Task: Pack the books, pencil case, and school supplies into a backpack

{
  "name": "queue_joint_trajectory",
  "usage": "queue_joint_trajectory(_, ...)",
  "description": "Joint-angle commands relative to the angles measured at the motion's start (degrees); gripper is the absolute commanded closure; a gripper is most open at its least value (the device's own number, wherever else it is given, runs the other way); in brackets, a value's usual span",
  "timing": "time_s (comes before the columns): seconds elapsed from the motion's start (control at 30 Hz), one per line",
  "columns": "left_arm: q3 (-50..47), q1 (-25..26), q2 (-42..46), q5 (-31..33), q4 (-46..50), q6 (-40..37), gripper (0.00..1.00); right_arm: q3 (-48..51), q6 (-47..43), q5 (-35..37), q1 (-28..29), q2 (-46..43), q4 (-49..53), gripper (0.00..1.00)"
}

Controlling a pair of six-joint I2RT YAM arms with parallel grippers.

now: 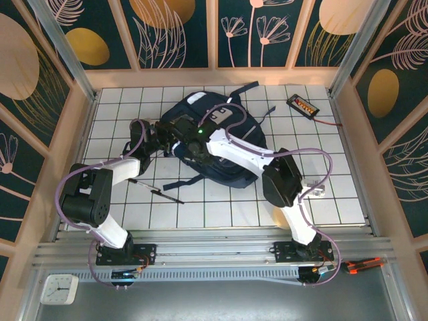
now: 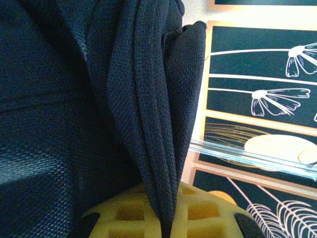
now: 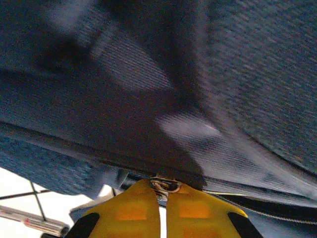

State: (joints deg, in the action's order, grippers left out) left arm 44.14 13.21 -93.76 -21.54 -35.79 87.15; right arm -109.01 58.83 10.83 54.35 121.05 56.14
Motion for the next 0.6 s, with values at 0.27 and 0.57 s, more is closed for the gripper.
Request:
queue_joint_trajectory(0.27, 4.20, -1.59, 0.93, -1.48, -3.80, 0.02, 1.00, 23.24, 4.64, 0.41, -0.64, -15.54, -1.15, 1.00)
queue_joint_trajectory(0.57, 6.13, -4.06, 0.72, -2.45, -0.06, -3.99, 1.00, 34.79, 5.18, 0.64, -3.35, -25.22, -1.89, 1.00)
